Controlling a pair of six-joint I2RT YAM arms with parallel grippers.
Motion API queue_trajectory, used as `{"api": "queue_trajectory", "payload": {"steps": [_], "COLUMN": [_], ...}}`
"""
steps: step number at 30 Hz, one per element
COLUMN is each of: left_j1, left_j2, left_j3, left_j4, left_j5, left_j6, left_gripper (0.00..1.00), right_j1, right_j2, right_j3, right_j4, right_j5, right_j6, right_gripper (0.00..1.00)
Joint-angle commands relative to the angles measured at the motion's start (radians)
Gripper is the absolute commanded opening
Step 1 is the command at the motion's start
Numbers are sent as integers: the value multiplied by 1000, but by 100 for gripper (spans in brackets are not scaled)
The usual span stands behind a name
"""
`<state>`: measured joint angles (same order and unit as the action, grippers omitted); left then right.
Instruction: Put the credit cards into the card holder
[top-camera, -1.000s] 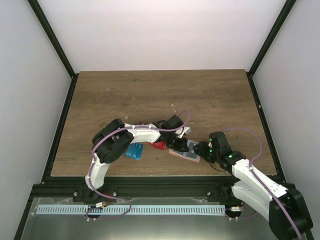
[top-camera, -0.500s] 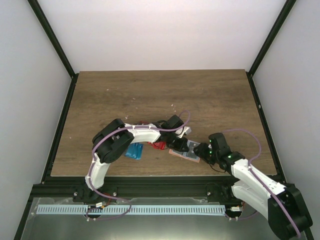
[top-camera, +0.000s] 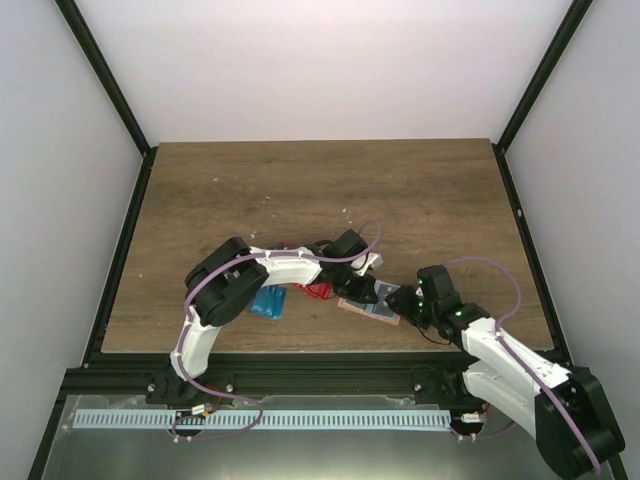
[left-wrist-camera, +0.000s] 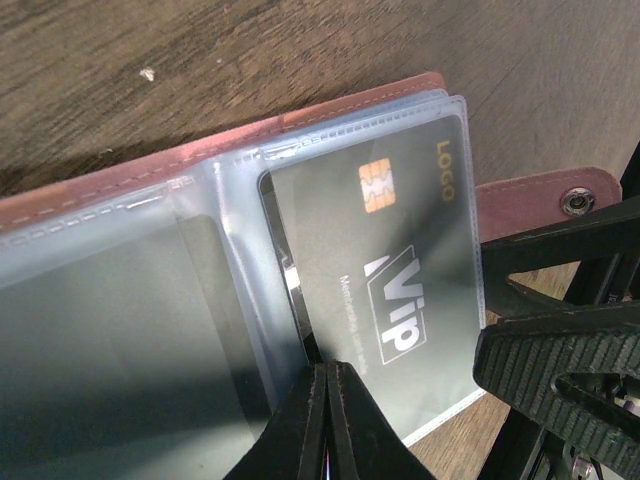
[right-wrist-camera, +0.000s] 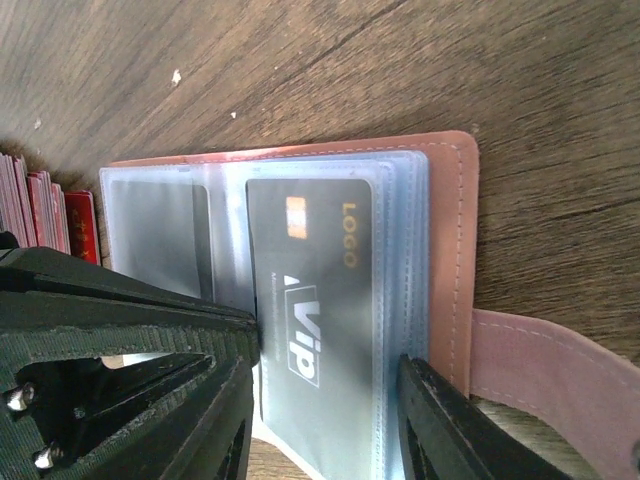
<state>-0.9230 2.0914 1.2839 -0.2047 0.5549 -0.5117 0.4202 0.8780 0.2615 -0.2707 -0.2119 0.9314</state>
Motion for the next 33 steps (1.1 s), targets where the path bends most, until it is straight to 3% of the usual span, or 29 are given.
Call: {"api": "queue_trajectory", "payload": {"steps": [1, 11, 18, 33], "left_j1": [-13, -16, -16, -66], "left_j2": [57, 56, 55, 70], "left_j3": [4, 9, 12, 57], "left_j4": [-38, -38, -29, 93], "left_j5": [-30, -30, -13, 125], "left_j6": [11, 9, 0, -118], "left_gripper": [4, 4, 4, 4], "right_j1": [-9, -9, -9, -9], "right_j2": [-2, -14, 2, -47], "right_j3": [9, 19, 2, 39], "right_j4": [19, 20, 78, -62], "right_j5": [-16, -42, -102, -26], "right_j6": [-21, -51, -66, -96], "right_gripper": [41, 35, 25, 26]}}
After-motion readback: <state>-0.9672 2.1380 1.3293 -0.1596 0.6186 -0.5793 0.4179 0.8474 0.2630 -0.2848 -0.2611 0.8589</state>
